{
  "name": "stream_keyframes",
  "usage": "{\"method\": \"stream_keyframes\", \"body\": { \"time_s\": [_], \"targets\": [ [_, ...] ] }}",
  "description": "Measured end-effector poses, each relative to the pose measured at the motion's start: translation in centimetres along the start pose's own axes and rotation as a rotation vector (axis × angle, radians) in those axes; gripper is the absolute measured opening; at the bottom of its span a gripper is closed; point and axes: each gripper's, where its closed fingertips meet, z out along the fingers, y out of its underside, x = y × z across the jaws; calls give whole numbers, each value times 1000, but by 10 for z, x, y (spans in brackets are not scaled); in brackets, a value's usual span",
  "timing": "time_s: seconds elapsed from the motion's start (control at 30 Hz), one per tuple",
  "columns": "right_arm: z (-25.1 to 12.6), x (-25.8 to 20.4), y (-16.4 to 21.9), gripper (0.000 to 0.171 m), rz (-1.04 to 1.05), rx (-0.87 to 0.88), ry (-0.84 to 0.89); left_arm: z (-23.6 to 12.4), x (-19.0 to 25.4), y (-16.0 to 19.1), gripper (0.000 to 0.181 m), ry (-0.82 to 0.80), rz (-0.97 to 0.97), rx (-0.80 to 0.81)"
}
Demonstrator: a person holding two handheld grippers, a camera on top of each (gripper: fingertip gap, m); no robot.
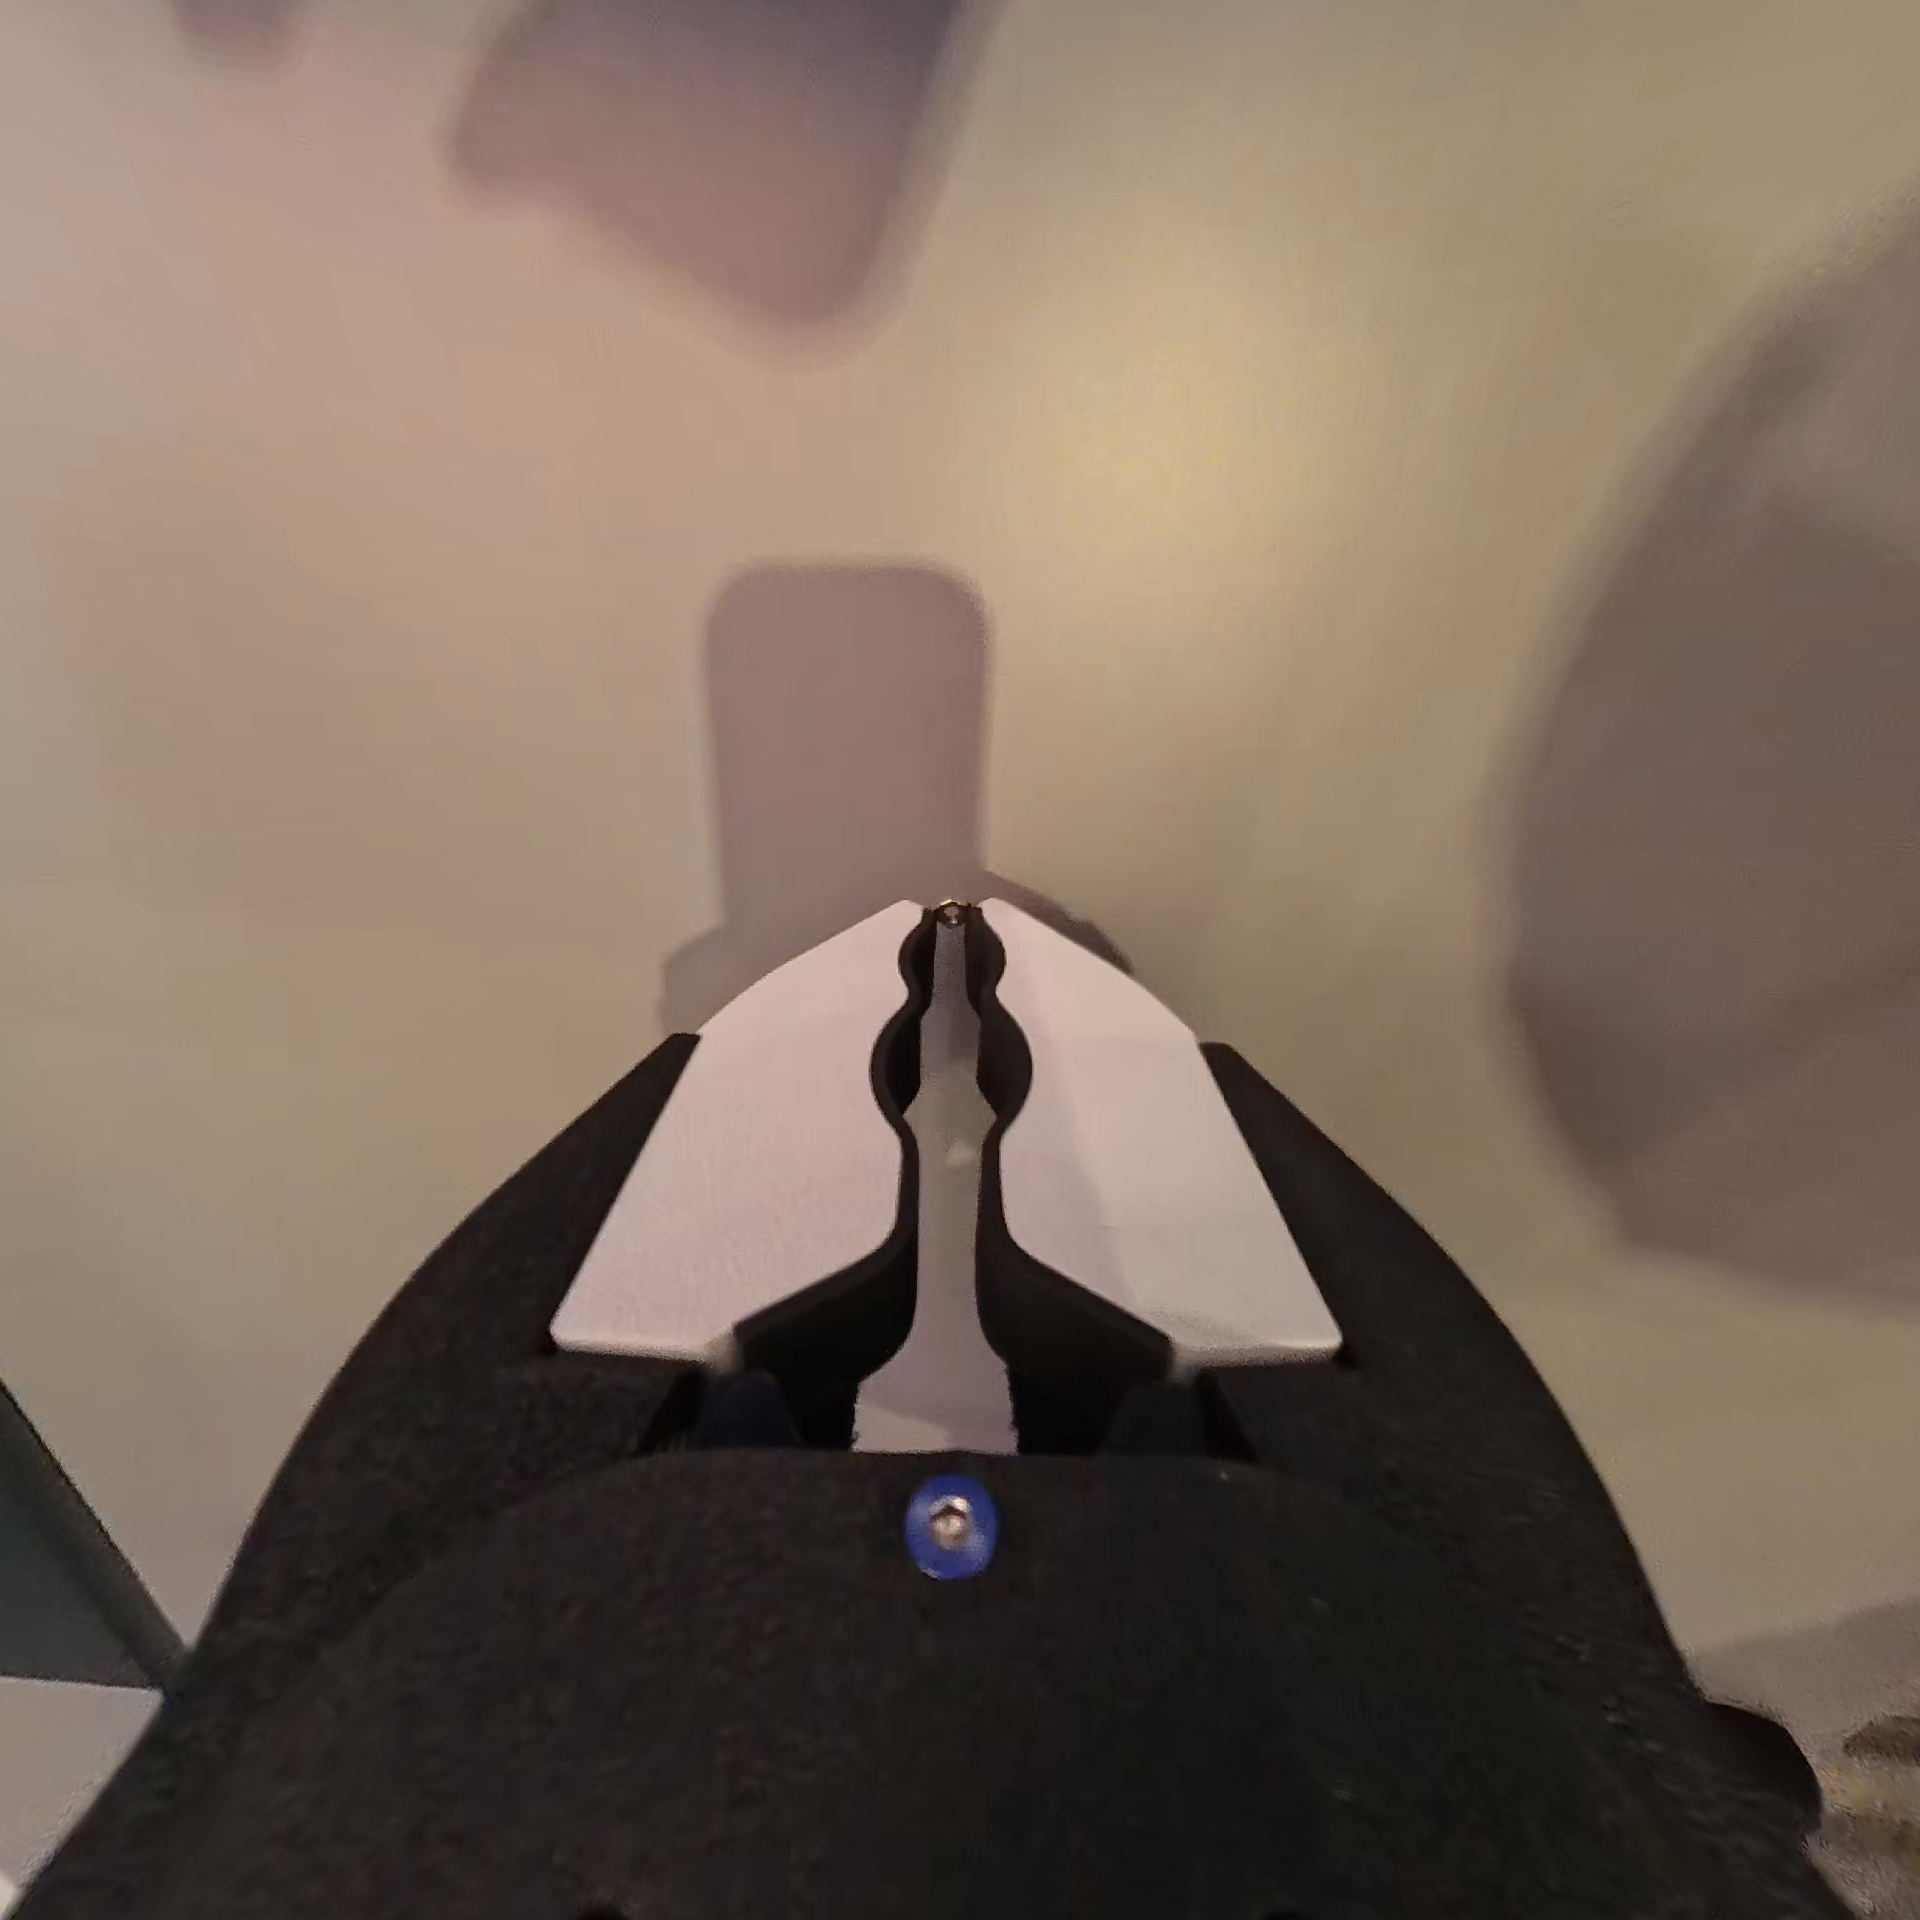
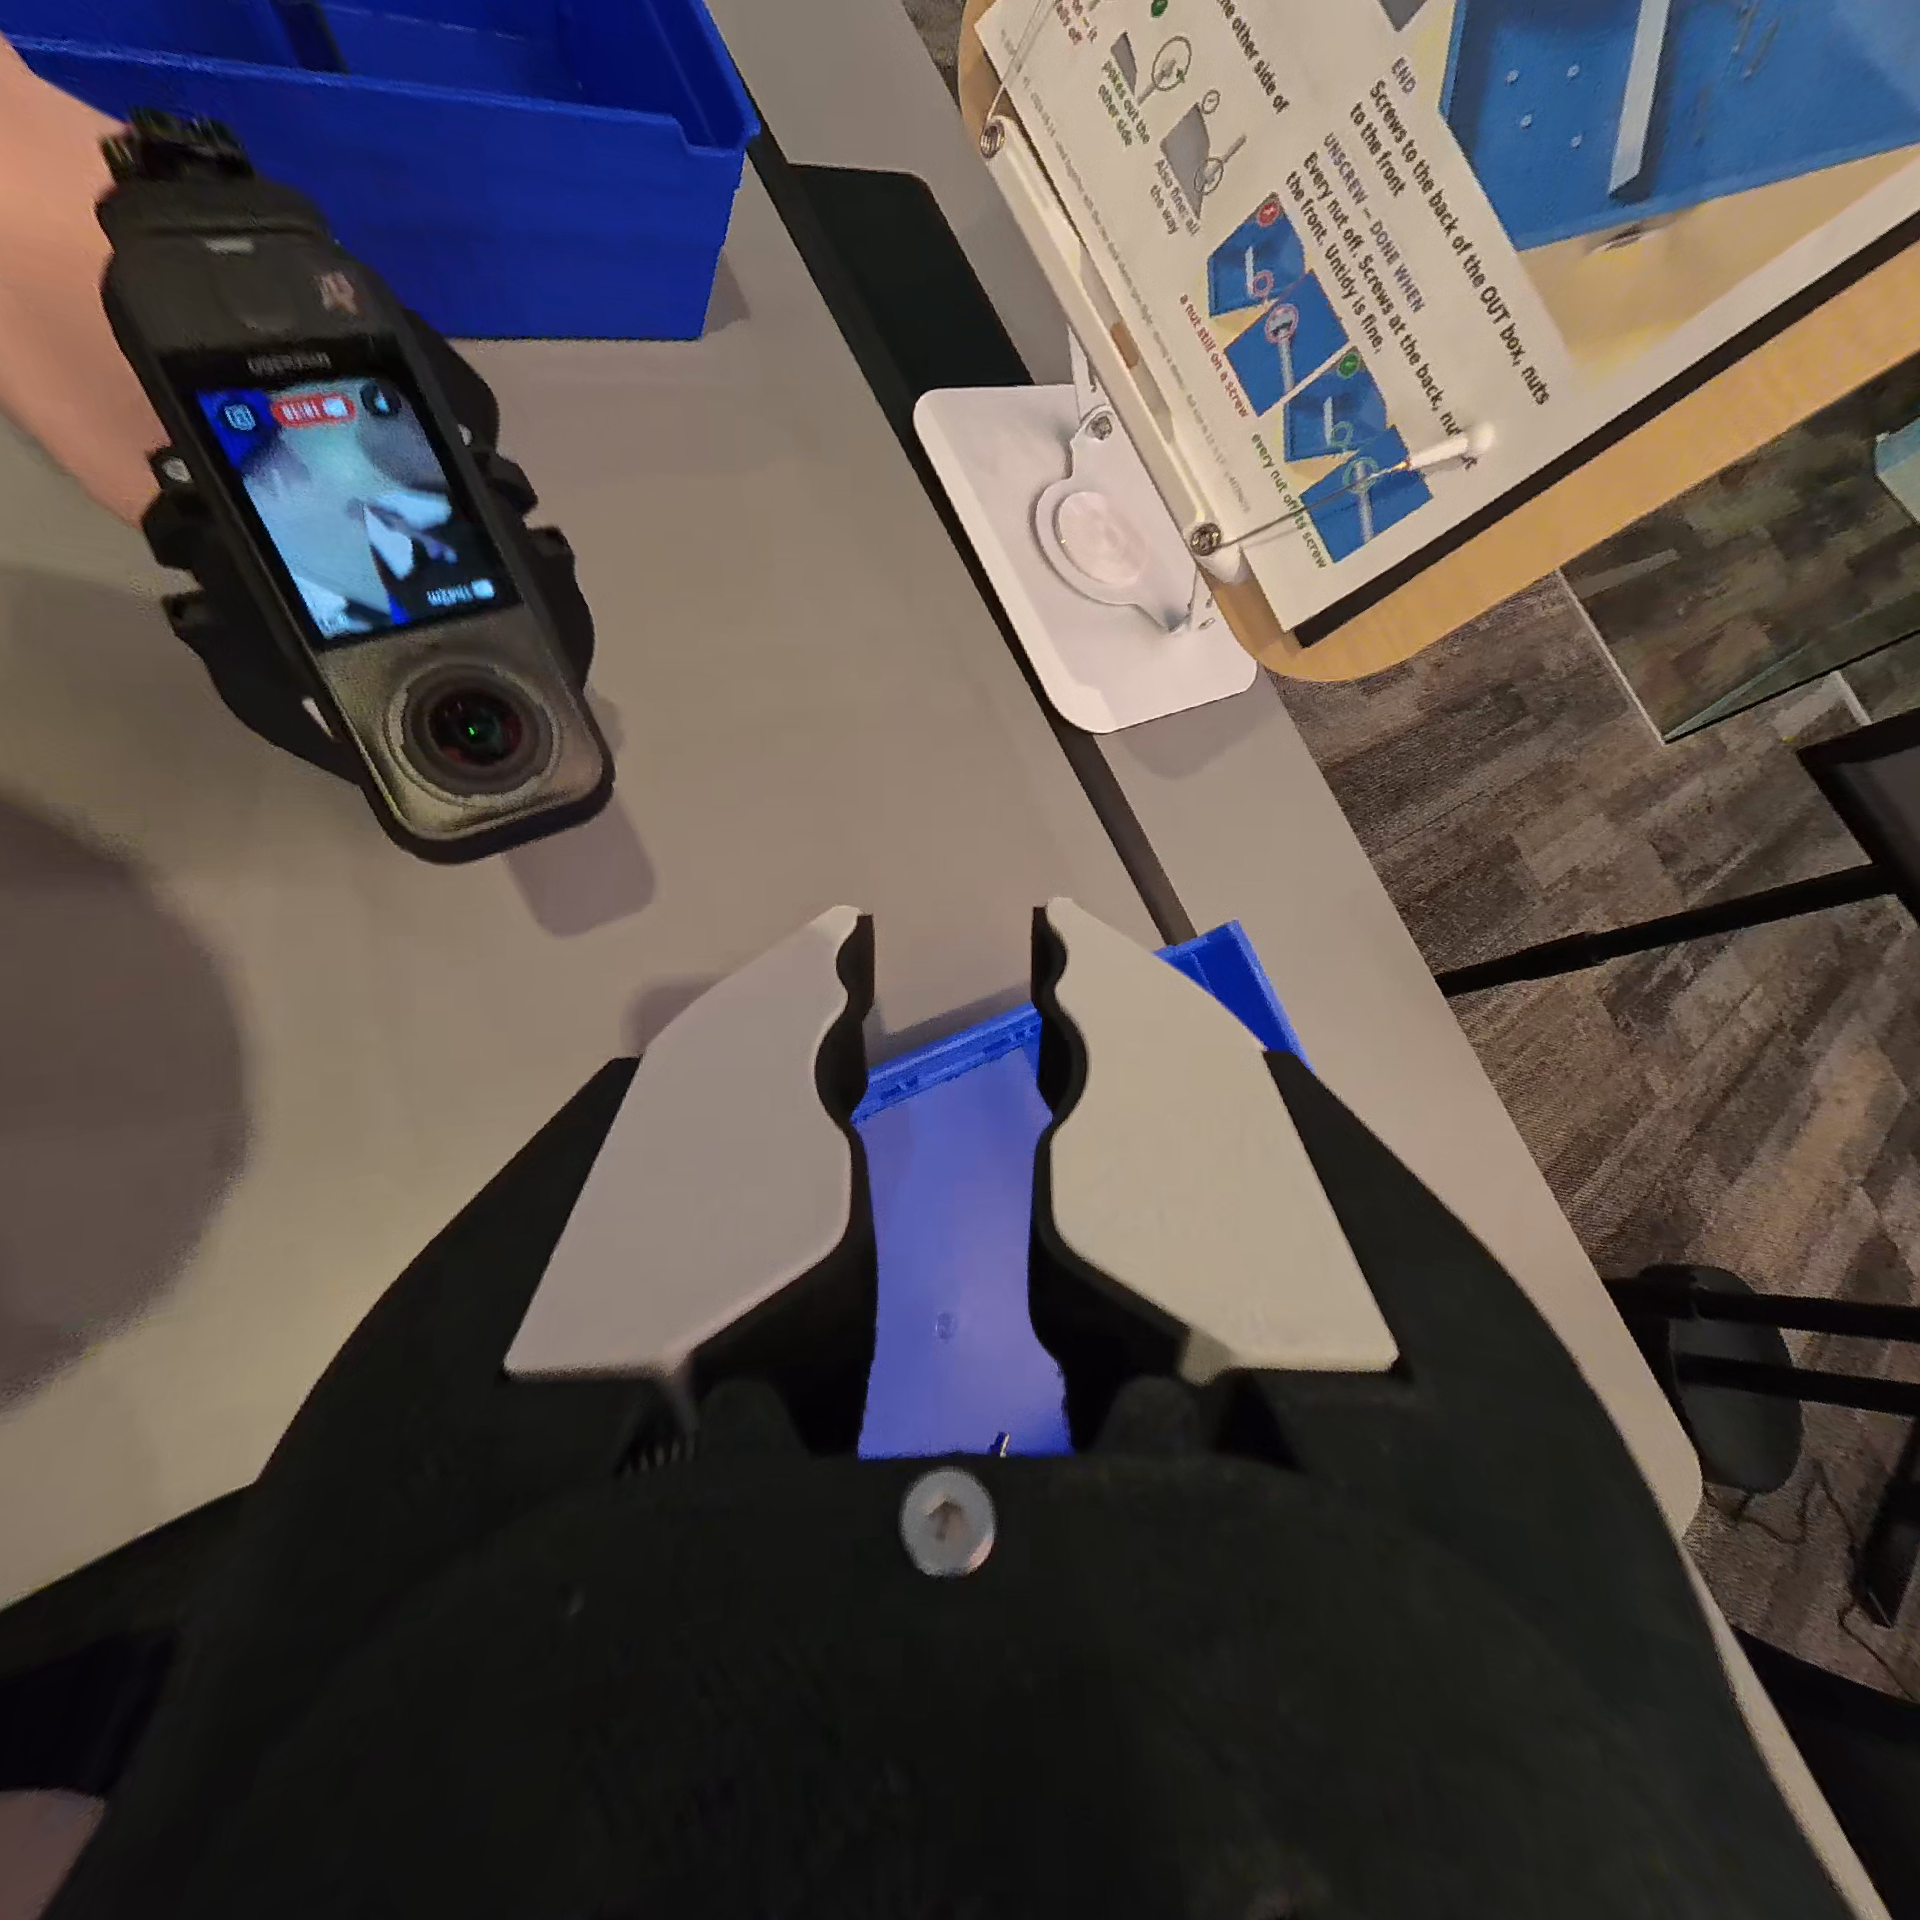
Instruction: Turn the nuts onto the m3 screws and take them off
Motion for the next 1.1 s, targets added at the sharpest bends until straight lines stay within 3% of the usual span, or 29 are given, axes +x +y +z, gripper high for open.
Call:
{"method": "stream_keyframes", "body": {
  "time_s": [0.2,0.27,0.4,0.5,0.6,0.73,0.93,1.1],
  "targets": [
    [0,0,4,30,1,3,-20,9,5,0,5,38,26,-14],
    [-1,1,3,29,5,12,-22,1,3,-3,15,42,18,17],
    [-4,4,5,30,17,25,-14,-42,-10,-8,22,19,-7,110],
    [-6,5,3,30,25,45,-18,-90,-34,8,22,-74,-42,143],
    [-8,5,-2,30,21,78,-25,-136,-70,52,20,-215,-119,136],
    [-8,-1,-7,30,2,86,-38,-166,-105,146,20,-309,-285,68],
    [8,-9,-15,30,-37,73,-58,-135,-113,268,19,-211,-407,-115],
    [25,-11,-10,30,-60,7,-53,-98,-124,287,19,-209,-310,-115]
  ]
}}
